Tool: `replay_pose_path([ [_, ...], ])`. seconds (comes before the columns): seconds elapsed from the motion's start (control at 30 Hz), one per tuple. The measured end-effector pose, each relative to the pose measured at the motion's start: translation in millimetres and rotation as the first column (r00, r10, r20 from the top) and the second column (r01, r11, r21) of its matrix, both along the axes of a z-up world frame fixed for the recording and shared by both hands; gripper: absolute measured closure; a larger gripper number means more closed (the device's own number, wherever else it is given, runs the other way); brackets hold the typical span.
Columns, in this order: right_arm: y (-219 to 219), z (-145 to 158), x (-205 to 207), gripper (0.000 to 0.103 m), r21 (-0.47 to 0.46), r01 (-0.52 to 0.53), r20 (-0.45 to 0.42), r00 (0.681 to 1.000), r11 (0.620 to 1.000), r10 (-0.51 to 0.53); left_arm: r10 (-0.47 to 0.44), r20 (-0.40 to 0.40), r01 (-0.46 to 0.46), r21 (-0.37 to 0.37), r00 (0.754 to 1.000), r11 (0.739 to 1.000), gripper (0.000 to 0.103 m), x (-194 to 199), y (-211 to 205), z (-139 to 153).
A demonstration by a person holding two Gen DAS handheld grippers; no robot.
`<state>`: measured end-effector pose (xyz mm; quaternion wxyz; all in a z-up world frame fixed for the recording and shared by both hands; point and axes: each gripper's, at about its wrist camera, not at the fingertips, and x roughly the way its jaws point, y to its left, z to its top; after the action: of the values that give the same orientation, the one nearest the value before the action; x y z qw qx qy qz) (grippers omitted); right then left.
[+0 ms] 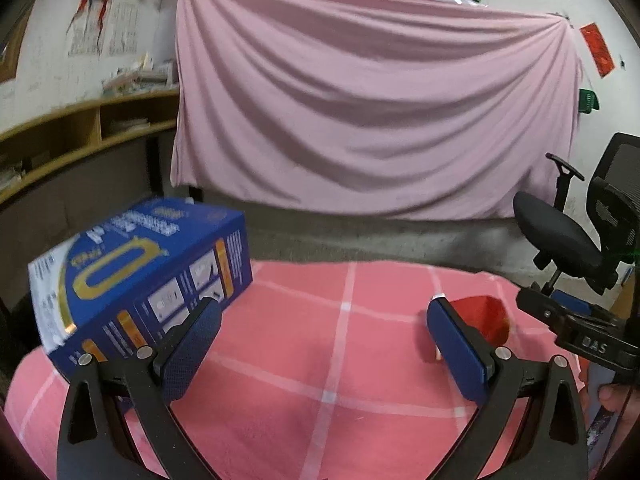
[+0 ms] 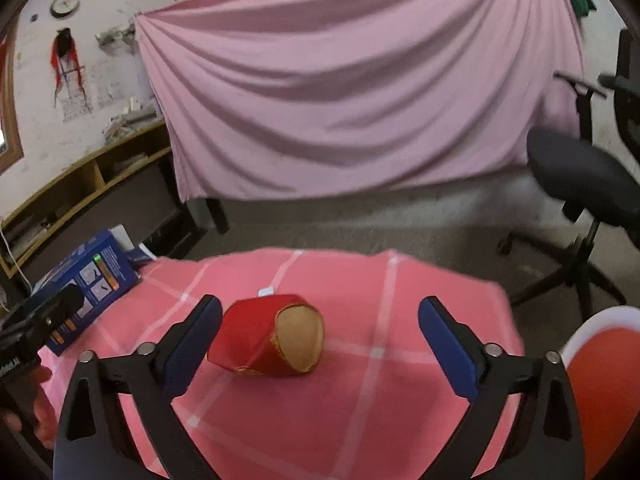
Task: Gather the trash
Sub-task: 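Open the right tool over the bucket and move both tools back to the table, then grasp the orange strip with the left tool while the right tool grasps the red cup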
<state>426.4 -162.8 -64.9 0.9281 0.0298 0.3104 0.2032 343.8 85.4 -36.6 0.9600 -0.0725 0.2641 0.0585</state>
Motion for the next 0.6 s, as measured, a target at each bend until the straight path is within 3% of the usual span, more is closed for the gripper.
replay_pose_path([
  [0.13, 11.7, -9.2, 7.5, 0.048, -0.020, -0.043, -0.065, 0.997, 0.999, 0.041, -0.004, -0.047, 0.003, -0.028, 0.999, 1.000, 0.002, 7.6, 4.6, -11.0],
  [0.27, 18.5, -15.7, 13.3, 0.065, -0.038, -0.078, -0.115, 0.991, 0.996, 0.073, -0.021, -0.086, 0.017, -0.046, 0.996, 0.999, 0.002, 15.2, 2.3, -16.2],
  [0.33, 17.3, -15.3, 12.8, 0.082, -0.022, -0.093, -0.124, 0.988, 0.995, 0.089, -0.031, -0.096, 0.027, -0.048, 0.995, 0.998, 0.002, 17.6, 0.8, -17.4],
  [0.4, 12.4, -14.0, 10.0, 0.091, -0.015, -0.094, -0.124, 0.988, 0.995, 0.091, -0.043, -0.101, 0.038, -0.052, 0.994, 0.998, 0.002, 19.9, -1.4, -16.1],
  [0.6, -7.5, -11.5, 7.3, 0.092, -0.017, -0.050, -0.117, 0.992, 0.999, 0.048, -0.105, -0.117, 0.098, -0.064, 0.988, 0.993, 0.003, 28.1, -16.6, -14.8],
])
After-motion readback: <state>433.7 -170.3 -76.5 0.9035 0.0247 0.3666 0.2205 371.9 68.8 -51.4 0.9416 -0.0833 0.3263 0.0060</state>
